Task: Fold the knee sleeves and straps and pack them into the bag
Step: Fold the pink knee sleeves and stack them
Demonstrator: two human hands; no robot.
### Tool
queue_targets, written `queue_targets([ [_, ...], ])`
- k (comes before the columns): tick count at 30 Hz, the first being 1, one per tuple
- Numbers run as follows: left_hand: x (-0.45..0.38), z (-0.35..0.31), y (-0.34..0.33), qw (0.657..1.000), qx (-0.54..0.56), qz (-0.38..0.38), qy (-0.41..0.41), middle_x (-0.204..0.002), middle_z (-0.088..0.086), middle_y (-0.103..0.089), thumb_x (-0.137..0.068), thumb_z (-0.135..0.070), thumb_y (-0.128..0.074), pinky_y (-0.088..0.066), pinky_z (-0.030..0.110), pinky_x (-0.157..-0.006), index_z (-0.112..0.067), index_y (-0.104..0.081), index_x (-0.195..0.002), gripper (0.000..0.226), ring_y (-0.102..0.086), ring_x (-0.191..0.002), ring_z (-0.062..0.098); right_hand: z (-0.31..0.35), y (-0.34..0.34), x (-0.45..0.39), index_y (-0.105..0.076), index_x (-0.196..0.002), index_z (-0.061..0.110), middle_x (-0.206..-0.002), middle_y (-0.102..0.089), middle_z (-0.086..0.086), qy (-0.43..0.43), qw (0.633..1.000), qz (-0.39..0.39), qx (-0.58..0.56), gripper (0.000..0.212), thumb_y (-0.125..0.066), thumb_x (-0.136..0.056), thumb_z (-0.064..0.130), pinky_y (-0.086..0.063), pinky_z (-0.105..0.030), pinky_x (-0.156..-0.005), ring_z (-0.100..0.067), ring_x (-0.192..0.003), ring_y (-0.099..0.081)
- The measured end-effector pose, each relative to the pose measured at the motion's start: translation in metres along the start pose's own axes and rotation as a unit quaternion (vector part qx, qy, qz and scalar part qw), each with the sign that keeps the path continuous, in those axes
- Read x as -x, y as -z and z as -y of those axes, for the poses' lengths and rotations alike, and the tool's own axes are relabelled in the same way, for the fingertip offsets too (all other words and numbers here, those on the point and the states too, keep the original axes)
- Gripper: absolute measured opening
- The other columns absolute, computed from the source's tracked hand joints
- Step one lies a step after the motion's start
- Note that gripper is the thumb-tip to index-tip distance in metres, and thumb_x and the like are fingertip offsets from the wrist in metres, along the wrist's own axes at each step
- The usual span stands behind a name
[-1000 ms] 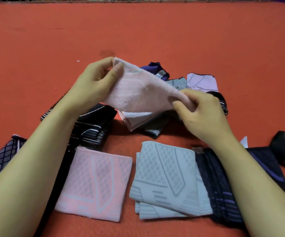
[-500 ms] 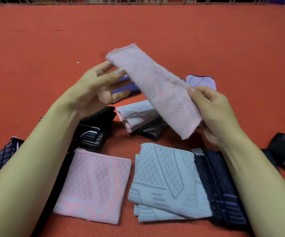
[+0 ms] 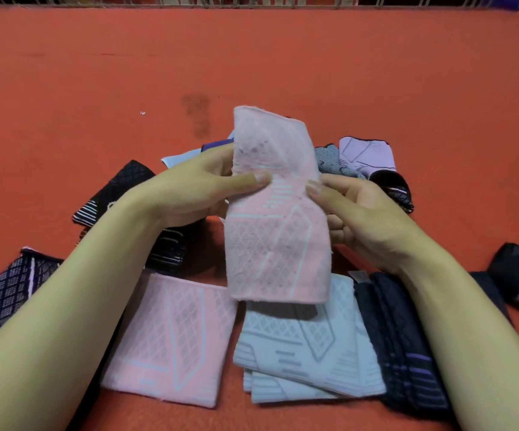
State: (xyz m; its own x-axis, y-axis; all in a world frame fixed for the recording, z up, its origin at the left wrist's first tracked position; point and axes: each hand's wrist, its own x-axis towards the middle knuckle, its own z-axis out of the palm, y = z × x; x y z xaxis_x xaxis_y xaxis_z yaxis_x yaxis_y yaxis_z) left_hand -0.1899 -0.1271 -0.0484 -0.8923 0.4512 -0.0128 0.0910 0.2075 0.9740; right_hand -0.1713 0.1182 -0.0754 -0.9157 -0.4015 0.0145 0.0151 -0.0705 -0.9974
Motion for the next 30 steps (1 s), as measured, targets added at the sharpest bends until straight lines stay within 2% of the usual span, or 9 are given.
queue_targets([
  [3, 0.0, -0.001, -0.001, 1.0, -0.004, 0.02, 0.0, -0.105, -0.009, -0.074, -0.099, -0.013, -0.061, -0.057, 0.026, -0.059, -0.024, -0.06, -0.131, 0.034, -0.071, -0.083, 0.008, -0.001, -0.001, -0.002, -0.067, -0.123, 0.012, -0.066, -0.063, 0.003, 0.017, 0.998, -0.038, 0.051, 0.023, -0.053, -0.105, 0.008, -0.045, -0.02, -0.051, -0.006, -0.048, -0.049],
  [6, 0.004, 0.0, 0.005, 0.998, -0.009, 0.063, 0.013, -0.103, 0.002, -0.071, -0.101, -0.001, -0.058, -0.053, 0.021, -0.056, -0.034, -0.057, -0.14, 0.051, -0.064, -0.069, 0.009, -0.002, 0.001, -0.003, -0.07, -0.123, 0.024, -0.089, -0.066, -0.025, 0.044, 0.995, -0.071, 0.054, 0.028, -0.055, -0.105, 0.009, -0.046, -0.037, -0.067, -0.023, -0.072, -0.055],
  [8, 0.004, 0.0, 0.006, 0.998, 0.01, 0.064, 0.002, -0.103, 0.005, -0.073, -0.102, 0.001, -0.054, -0.056, 0.023, -0.058, -0.032, -0.062, -0.135, 0.047, -0.063, -0.066, 0.009, -0.002, 0.002, -0.003, -0.07, -0.122, 0.026, -0.102, -0.072, -0.013, 0.056, 0.995, -0.071, 0.04, 0.03, -0.052, -0.106, 0.008, -0.054, -0.038, -0.071, -0.023, -0.085, -0.062],
  [10, 0.003, 0.0, 0.006, 0.998, 0.031, 0.049, -0.006, -0.079, -0.008, -0.071, -0.103, 0.003, -0.051, -0.054, 0.02, -0.056, -0.024, -0.07, -0.119, 0.036, -0.058, -0.057, 0.004, -0.001, 0.003, -0.002, -0.07, -0.121, 0.023, -0.109, -0.075, 0.002, 0.058, 0.997, -0.05, 0.01, 0.033, -0.047, -0.107, 0.003, -0.059, -0.029, -0.078, -0.013, -0.093, -0.068],
  [13, 0.002, 0.001, 0.007, 0.998, 0.037, 0.049, -0.017, -0.065, -0.011, -0.063, -0.101, 0.002, -0.056, -0.051, 0.018, -0.054, -0.028, -0.08, -0.084, 0.042, -0.057, -0.054, 0.004, 0.0, 0.002, -0.002, -0.069, -0.112, 0.009, -0.088, -0.072, 0.003, 0.043, 0.999, -0.019, -0.028, 0.029, -0.042, -0.107, -0.001, -0.055, -0.02, -0.07, -0.005, -0.075, -0.065],
  [17, -0.001, 0.006, 0.011, 0.998, 0.052, 0.027, 0.005, -0.059, -0.006, -0.053, -0.104, 0.013, -0.038, -0.052, 0.021, -0.05, -0.021, -0.078, -0.075, 0.059, -0.051, -0.049, 0.008, 0.0, 0.003, -0.002, -0.067, -0.096, 0.008, -0.082, -0.072, 0.001, 0.032, 0.998, -0.018, -0.048, 0.035, -0.036, -0.106, -0.006, -0.053, -0.018, -0.062, -0.006, -0.073, -0.066],
  [22, 0.001, 0.004, 0.009, 0.997, 0.057, 0.045, -0.023, -0.072, -0.001, -0.066, -0.102, 0.008, -0.048, -0.055, 0.023, -0.05, -0.021, -0.077, -0.079, 0.047, -0.062, -0.056, 0.011, 0.0, 0.002, -0.003, -0.067, -0.094, 0.009, -0.089, -0.073, -0.001, 0.028, 0.997, -0.042, -0.064, 0.036, -0.036, -0.107, -0.004, -0.053, -0.02, -0.058, -0.01, -0.075, -0.066],
  [25, 0.001, 0.004, 0.012, 0.996, 0.071, 0.045, -0.035, -0.089, 0.006, -0.066, -0.099, 0.011, -0.051, -0.059, 0.028, -0.057, -0.017, -0.08, -0.095, 0.041, -0.067, -0.069, 0.015, 0.002, 0.004, -0.006, -0.067, -0.109, 0.012, -0.092, -0.073, 0.003, 0.032, 0.992, -0.084, -0.085, 0.031, -0.037, -0.11, 0.005, -0.052, -0.021, -0.056, -0.012, -0.071, -0.062],
  [30, -0.004, 0.007, 0.013, 0.998, 0.047, 0.018, -0.045, -0.118, 0.002, -0.073, -0.094, -0.004, -0.047, -0.061, 0.039, -0.078, -0.005, -0.073, -0.122, 0.038, -0.06, -0.102, 0.019, -0.003, 0.009, -0.007, -0.059, -0.137, 0.012, -0.113, -0.076, -0.016, -0.086, 0.992, -0.046, -0.083, 0.042, -0.05, -0.107, 0.04, -0.063, -0.055, -0.078, -0.038, -0.101, -0.074],
])
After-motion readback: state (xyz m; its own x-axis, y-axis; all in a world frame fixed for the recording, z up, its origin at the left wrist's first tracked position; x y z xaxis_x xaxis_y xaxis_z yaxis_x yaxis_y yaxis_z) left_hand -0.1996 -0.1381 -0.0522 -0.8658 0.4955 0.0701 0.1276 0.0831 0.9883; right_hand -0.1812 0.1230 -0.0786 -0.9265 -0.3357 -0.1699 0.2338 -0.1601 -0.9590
